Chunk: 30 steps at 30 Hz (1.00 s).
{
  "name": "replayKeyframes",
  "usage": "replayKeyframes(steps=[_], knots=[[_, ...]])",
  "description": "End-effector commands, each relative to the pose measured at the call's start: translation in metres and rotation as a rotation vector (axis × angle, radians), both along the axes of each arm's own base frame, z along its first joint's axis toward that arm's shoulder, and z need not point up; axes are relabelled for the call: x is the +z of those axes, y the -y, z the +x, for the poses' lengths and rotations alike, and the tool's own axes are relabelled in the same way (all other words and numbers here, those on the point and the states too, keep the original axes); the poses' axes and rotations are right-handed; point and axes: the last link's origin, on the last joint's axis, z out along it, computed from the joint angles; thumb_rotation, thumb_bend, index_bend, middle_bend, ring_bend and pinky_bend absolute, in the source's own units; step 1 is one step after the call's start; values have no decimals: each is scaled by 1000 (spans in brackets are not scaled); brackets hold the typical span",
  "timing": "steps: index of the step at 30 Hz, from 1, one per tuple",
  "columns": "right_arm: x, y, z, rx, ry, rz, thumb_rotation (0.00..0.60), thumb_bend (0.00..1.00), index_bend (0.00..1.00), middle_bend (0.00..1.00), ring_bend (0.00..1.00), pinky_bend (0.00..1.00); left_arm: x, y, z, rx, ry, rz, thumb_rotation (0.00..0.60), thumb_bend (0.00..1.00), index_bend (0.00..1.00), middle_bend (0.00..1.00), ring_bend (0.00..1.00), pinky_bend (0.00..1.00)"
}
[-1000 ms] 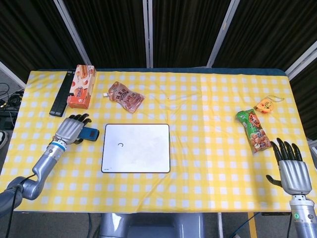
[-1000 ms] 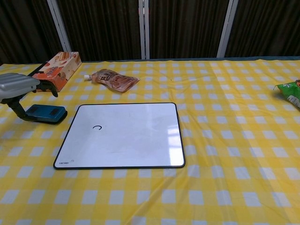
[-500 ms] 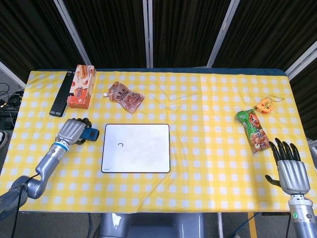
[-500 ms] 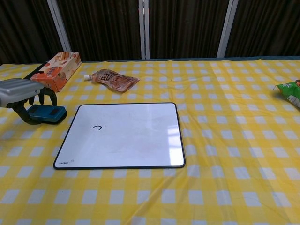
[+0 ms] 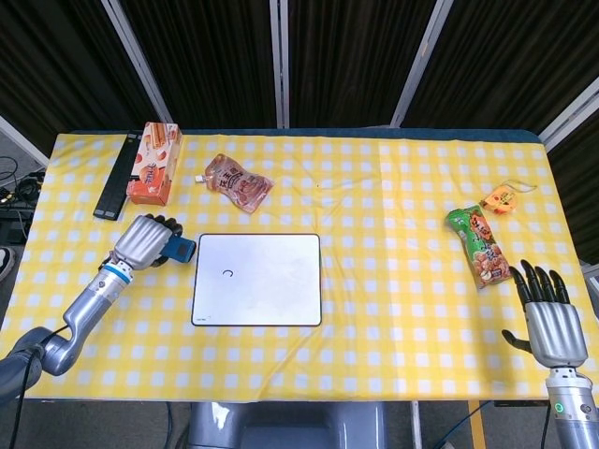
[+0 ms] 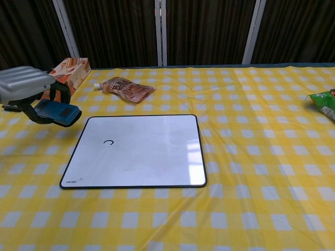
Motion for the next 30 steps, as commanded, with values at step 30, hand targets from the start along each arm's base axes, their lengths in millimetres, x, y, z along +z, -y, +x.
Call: replayKeyframes(steps=[30], knots=[[8,1,-13,-48,2,-26,600,0,0,0,0,0,-66,-5,79,-406,-418,-109,600,447,558,383,444,485]])
